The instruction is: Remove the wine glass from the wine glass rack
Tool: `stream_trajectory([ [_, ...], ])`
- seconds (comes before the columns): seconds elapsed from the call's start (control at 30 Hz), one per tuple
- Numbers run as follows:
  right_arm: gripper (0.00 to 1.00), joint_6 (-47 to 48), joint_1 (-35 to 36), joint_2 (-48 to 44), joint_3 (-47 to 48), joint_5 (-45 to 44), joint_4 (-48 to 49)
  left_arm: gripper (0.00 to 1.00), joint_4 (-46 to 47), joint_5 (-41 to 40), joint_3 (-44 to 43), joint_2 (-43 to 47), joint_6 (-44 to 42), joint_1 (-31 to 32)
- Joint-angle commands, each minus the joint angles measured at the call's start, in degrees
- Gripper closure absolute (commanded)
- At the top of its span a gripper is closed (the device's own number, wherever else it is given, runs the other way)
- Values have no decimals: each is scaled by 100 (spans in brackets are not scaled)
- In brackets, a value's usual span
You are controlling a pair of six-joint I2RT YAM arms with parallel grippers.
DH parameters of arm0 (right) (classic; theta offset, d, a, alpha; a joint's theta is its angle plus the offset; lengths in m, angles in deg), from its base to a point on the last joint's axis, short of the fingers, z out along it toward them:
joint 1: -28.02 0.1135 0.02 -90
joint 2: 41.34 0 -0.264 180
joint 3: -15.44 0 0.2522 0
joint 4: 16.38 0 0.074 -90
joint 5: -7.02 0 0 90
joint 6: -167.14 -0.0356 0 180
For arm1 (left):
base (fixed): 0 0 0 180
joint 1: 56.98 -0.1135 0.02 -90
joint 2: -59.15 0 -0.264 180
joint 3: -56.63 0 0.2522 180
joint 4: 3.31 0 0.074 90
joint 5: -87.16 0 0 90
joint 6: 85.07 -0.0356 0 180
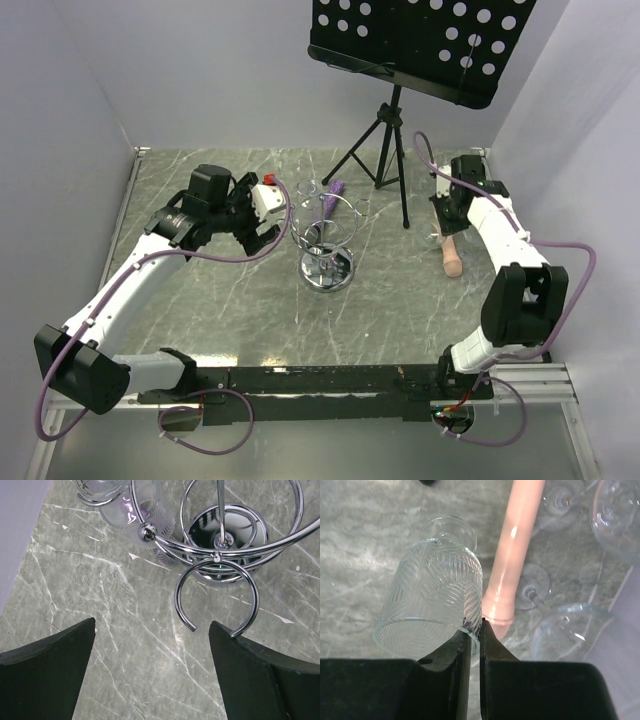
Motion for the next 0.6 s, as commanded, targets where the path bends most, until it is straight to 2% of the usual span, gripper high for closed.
stream_trajectory([
  [0.0, 100, -293, 99, 216, 431, 3, 106, 0, 33, -5, -161, 47, 38, -38],
  [0.33, 100, -495, 91, 603, 343, -58, 150, 0, 51, 12, -170, 12, 55, -47],
  [0.37, 92, -504, 99, 647, 369, -75, 150, 0, 59, 13, -179, 12, 64, -47],
  [0.43, 64, -530, 91, 709, 448, -23, 115, 0, 51, 12, -179, 3, 64, -47],
  [0.5, 55, -556, 91, 718, 519, 65, 106, 0, 33, 4, -187, 3, 55, -47],
  [0.57, 53, -591, 91, 683, 580, 135, 88, 0, 7, -5, -187, 21, 29, -56],
])
